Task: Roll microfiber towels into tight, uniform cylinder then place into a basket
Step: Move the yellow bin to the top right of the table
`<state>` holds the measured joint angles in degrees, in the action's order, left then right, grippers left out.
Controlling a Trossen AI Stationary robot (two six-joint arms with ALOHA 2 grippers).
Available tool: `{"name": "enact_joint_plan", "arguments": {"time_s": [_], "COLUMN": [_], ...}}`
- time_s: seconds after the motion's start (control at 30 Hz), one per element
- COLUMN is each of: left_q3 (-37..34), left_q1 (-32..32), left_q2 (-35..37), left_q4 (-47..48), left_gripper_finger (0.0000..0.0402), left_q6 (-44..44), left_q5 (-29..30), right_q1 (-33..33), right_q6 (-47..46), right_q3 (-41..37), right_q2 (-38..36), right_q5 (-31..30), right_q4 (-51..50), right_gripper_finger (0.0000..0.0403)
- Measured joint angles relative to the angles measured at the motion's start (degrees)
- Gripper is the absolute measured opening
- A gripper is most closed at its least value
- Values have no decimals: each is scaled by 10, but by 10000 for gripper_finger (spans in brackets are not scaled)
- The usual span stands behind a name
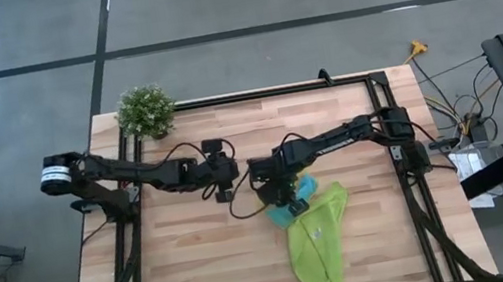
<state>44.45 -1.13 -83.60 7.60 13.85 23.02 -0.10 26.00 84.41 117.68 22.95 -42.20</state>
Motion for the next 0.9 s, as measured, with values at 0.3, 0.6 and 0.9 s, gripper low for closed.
{"name": "enact_joint_plan", "arguments": {"time_s": [0.3,0.6,0.9], "left_q3": [-29,-43,-45], "left_q1": [0,1,1], "left_q2": [35,77,70], "left_q4": [25,19,20], "left_gripper_finger": [184,184,184], "left_q6": [-12,-31,-30], "left_q5": [17,19,17], "right_q1": [2,1,0], "right_q6": [34,0,-19], "right_q3": [-28,-60,-63], "right_q2": [-40,-69,-76], "right_q5": [67,11,-28], "right_q4": [10,66,68], "right_gripper_finger": [9,9,9]}}
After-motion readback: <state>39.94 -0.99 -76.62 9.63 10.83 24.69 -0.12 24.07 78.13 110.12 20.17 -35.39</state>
